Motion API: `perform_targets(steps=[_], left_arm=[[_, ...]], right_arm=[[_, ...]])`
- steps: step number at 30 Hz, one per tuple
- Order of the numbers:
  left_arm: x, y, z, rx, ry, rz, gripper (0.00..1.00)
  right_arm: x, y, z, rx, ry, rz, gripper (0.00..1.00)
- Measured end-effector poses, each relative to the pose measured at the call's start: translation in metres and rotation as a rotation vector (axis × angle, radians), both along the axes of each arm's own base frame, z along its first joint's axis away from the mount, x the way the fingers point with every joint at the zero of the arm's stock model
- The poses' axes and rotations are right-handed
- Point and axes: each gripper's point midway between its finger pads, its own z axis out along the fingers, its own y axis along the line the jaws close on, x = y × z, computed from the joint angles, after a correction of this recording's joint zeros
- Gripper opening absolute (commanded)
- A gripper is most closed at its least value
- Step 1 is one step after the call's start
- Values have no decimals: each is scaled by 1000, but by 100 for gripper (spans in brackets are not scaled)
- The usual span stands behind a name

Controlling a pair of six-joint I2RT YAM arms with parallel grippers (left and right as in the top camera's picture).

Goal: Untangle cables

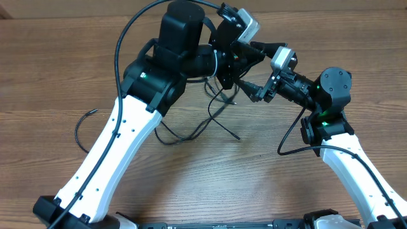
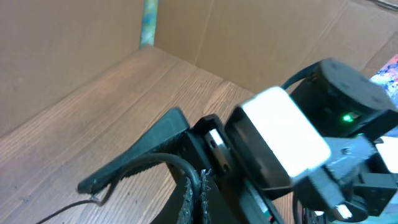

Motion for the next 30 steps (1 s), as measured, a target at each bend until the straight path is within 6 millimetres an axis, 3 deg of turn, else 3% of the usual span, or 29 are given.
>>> perform_targets(steps=[15, 19, 23, 27, 30], left_arm=[[3, 1, 1, 3, -12, 19, 4], [4, -4, 3, 4, -34, 32, 4], [2, -10, 3, 15, -47, 45, 4], [4, -10, 2, 25, -55, 63, 4], [7, -9, 1, 30, -60, 79, 4]], right_arm=[[-7, 4, -1, 3, 13, 45, 86], [-7, 4, -1, 3, 13, 51, 76], [-9, 5, -1, 3, 15, 59, 60], [-9, 5, -1, 3, 18, 62, 35], [-10, 6, -2, 2, 18, 71, 22]])
